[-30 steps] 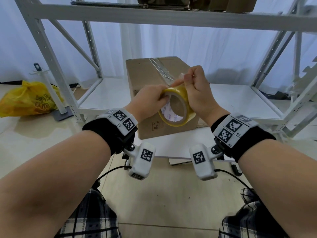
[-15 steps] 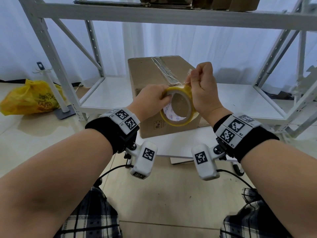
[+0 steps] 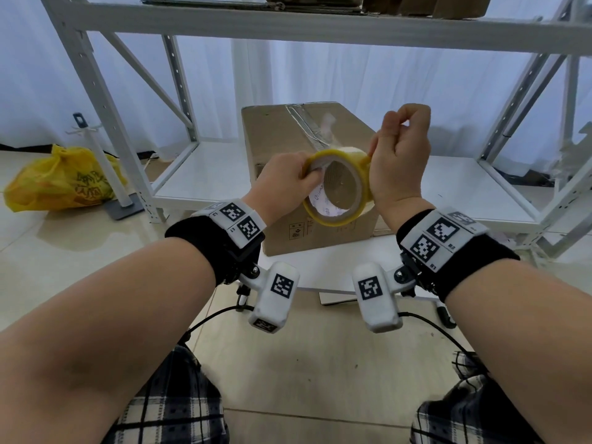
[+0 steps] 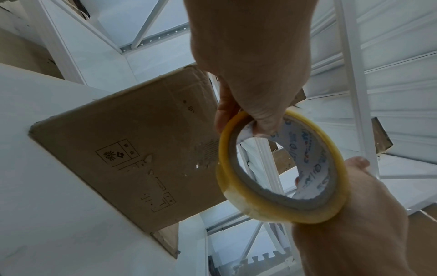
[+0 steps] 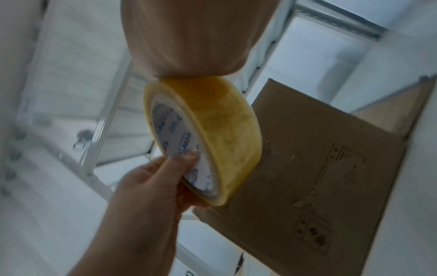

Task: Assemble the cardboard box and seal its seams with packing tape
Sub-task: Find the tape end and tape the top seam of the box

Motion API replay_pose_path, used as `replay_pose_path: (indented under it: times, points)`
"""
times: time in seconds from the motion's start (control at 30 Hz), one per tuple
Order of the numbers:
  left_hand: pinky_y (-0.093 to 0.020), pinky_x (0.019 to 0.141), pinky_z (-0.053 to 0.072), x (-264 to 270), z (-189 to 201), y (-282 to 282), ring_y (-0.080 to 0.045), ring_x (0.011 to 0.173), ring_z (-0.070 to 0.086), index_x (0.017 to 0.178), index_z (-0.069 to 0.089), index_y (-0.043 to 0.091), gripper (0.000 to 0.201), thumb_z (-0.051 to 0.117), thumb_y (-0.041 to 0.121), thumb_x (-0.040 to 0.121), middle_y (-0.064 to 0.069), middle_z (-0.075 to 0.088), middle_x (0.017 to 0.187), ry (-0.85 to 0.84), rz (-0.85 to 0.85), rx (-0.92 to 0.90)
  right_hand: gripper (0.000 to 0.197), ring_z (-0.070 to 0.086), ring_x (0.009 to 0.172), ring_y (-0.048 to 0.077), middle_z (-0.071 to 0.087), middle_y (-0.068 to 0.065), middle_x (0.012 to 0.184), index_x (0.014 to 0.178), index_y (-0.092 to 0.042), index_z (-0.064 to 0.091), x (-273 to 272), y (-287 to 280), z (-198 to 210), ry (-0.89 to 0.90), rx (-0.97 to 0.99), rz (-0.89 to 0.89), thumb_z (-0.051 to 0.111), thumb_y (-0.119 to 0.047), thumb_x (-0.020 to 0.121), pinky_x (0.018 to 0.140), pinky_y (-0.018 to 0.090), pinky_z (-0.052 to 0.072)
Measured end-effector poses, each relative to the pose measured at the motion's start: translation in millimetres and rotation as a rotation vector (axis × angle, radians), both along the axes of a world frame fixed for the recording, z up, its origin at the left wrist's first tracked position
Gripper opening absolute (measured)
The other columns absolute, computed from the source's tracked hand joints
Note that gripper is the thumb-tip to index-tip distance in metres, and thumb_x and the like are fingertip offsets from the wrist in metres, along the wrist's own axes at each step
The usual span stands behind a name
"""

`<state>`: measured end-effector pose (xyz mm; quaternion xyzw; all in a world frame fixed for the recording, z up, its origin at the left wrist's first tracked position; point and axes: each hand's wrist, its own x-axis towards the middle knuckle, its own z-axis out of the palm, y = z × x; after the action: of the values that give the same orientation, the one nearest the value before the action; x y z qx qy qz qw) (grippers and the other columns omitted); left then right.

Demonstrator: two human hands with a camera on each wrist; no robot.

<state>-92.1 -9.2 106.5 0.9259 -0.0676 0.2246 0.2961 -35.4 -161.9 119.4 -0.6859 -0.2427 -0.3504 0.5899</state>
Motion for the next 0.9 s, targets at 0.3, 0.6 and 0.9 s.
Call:
replay_pose_path:
  times: [0.3,0.6,0.9]
  points:
    - [-0.023,0.073,0.042,-4,12,14,-0.011,0.084,0.056,0.109,0.063,0.016,0.020,0.052,0.026,0.095,0.008,0.061,0.091,-0.008,-0.012,0.121,0.051,0.065,0.074,0.013,0.069,0.002,0.085,0.104,-0.015,0.062,-8,-11,11,0.835,-0.223,0.701,0.025,-0.049,0.101,0.065,0.027,0.053]
    - [-0.024,0.083,0.042,-5,21,14,-0.008,0.095,0.054,0.117,0.066,0.017,0.034,0.044,0.015,0.090,0.003,0.064,0.109,0.292,-0.122,-0.418,0.031,0.068,0.087,0.014,0.073,0.005,0.092,0.112,-0.005,0.060,-2,-15,-3,0.756,-0.489,0.765,0.066,-0.005,0.082,0.078,0.029,0.054]
    - [-0.019,0.067,0.052,2,14,15,-0.007,0.069,0.060,0.088,0.071,0.011,0.014,0.063,0.022,0.090,0.000,0.066,0.077,0.100,0.078,-0.591,0.015,0.065,0.058,0.003,0.067,-0.001,0.072,0.104,-0.003,0.056,-17,-7,4,0.682,-0.462,0.668,0.053,0.000,0.089,0.053,0.014,0.048]
